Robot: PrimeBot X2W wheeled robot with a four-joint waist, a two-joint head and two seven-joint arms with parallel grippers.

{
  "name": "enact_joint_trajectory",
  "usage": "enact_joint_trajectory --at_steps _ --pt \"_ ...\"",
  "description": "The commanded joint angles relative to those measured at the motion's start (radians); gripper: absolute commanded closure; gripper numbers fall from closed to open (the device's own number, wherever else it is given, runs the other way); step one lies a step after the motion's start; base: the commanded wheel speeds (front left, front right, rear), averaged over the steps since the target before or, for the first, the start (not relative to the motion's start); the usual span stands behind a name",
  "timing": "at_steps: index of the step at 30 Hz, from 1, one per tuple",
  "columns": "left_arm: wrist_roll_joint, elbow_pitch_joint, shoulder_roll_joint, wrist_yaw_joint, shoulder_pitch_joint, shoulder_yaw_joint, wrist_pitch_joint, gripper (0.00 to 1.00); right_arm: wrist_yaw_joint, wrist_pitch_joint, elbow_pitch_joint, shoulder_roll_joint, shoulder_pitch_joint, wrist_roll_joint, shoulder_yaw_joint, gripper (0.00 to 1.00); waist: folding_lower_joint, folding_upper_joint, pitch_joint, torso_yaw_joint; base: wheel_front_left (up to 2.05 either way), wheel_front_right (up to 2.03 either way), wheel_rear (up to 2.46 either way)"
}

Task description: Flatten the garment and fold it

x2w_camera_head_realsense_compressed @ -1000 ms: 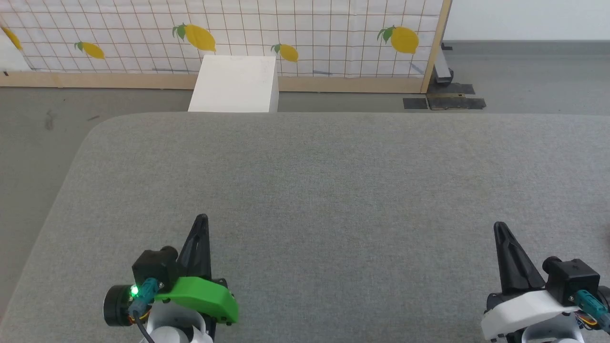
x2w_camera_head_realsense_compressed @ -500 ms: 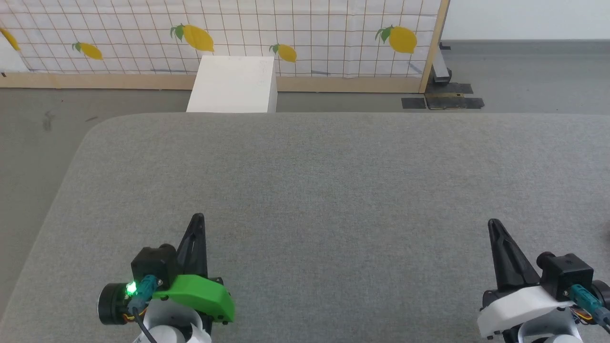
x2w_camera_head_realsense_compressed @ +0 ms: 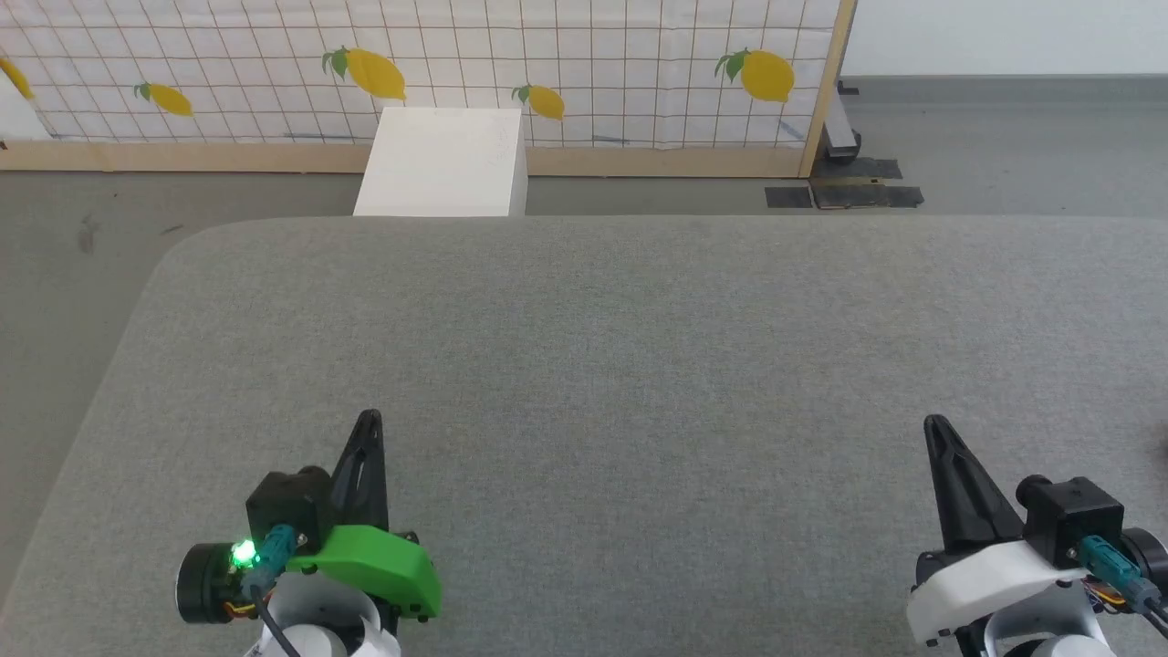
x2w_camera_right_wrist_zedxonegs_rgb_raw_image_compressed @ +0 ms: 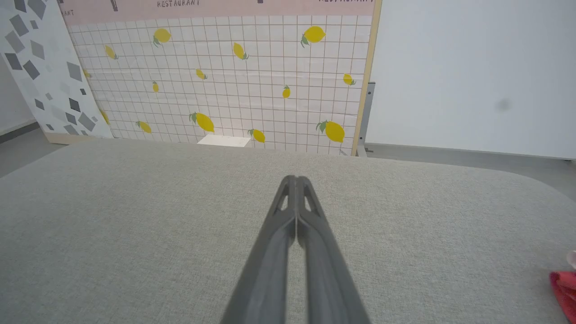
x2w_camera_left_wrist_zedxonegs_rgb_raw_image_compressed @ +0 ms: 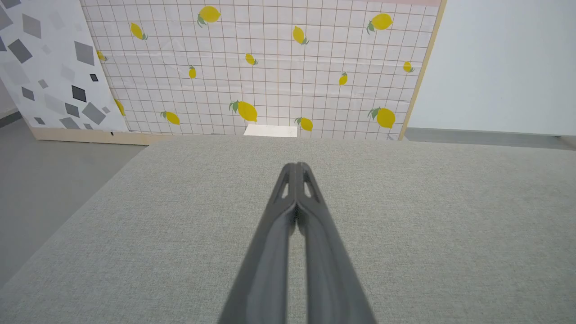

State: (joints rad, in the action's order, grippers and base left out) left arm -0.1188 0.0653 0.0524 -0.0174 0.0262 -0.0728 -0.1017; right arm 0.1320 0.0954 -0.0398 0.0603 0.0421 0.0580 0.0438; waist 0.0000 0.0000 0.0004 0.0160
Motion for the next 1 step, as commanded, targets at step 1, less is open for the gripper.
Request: enact_joint_trajectory --at_steps 1 --pt "0.014 -0.008 -0.001 0.007 -0.013 0.008 0.007 1.0 -0.001 -0.008 0.008 -0.004 -0.017 -0.016 -0.004 1.0 0.0 0.0 0.0 0.0 0.0 0.0 0.0"
